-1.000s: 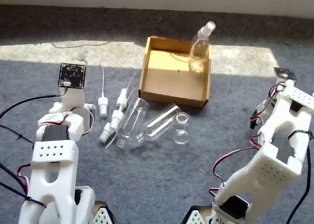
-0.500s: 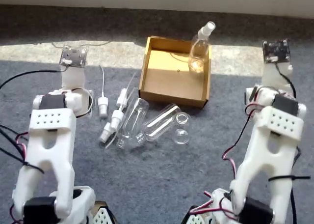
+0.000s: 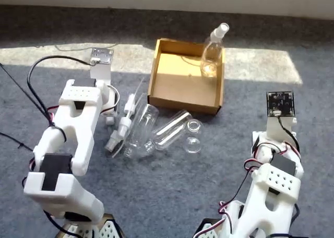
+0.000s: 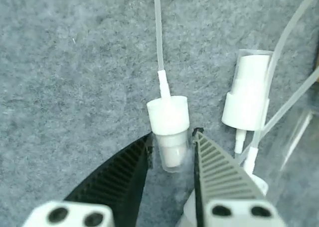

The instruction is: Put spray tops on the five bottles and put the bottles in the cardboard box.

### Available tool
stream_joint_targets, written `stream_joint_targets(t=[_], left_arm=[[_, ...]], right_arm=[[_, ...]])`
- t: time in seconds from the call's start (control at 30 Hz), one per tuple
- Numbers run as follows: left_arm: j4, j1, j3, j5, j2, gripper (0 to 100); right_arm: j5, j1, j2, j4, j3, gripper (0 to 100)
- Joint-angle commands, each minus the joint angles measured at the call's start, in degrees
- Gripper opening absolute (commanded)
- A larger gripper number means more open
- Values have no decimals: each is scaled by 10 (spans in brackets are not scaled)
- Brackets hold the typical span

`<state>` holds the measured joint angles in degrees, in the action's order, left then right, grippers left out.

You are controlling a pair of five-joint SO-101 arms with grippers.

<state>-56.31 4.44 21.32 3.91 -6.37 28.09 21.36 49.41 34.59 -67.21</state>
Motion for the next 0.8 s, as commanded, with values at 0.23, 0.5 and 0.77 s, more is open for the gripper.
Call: stream_joint_targets(t=[0.23,0.5,0.77], left_arm=[[39,-11,-36,1,-49,130],[26,84,-42,74,-64,14],[-59,125,8,224,7,11]], right_arm=[[6,10,20,3,3,4],[6,9,17,3,2,4],[4,7,18,3,2,4]])
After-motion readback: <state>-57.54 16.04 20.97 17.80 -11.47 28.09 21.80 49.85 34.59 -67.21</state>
